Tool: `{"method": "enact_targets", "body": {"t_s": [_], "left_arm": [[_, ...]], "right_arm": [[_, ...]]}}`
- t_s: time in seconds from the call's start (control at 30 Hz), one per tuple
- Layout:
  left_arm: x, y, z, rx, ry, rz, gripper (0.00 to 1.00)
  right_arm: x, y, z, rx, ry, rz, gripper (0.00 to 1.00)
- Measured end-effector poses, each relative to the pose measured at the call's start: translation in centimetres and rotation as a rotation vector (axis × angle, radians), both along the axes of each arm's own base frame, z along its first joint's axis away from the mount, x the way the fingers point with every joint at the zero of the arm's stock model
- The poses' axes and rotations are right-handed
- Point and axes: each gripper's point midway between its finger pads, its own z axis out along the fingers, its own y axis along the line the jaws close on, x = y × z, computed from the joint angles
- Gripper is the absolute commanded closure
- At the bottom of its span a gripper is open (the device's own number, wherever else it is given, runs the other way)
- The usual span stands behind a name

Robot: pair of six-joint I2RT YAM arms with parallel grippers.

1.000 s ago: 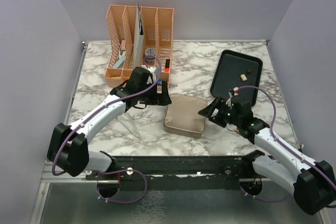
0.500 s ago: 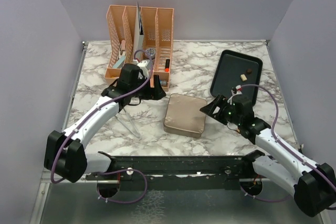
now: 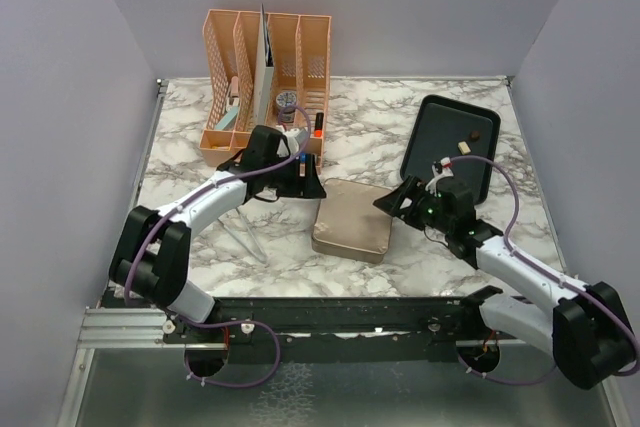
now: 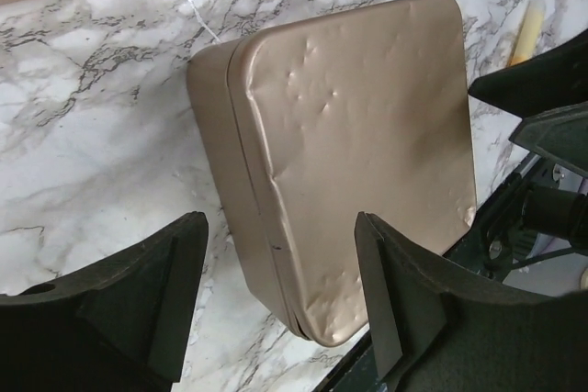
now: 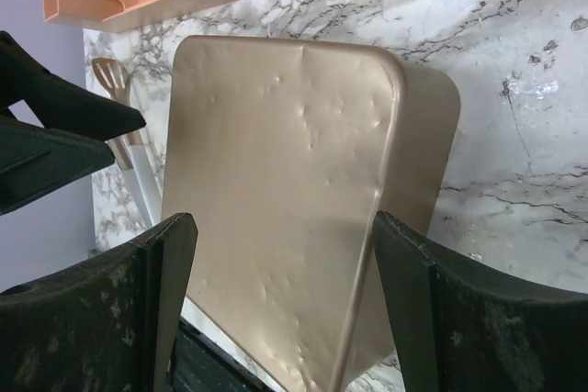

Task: Pack the chocolate
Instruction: Close the box lid on the packing box.

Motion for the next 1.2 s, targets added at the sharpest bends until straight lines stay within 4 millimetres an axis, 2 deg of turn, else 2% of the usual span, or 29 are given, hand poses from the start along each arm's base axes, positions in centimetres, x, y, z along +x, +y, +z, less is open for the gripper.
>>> {"method": "enact_targets", "body": {"t_s": [0.3,0.53,0.77,0.97,1.2], "left_arm": [[-0.1,-1.2,-1.5,-0.004,0.047,-0.041,0.35],[0.0,-2.2,-1.7,-0.003,0.055,-0.063,0.39],[-0.1,-3.0,-1.7,0.003,0.048,-0.086,0.39],[0.1,-3.2,-2.3,0.032,0.047,-0.101,0.32],[0.3,-3.4,-3.1,0.098,0.052,-0.119,0.35]], "right_arm": [[1.1,-0.2,-2.1,0.004,0.047,-0.042,0.18],[1.8,-0.4,-2.1,0.007,0.031,-0.063,0.20],[1.8,-0.5,-3.6,0.033,0.052,-0.069,0.21],[2.3,-0.2,-3.3,0.082,0.019,-0.049,0.28],[1.7,0.0,-2.7,0.159,-0.041,-0.029,0.32]]}}
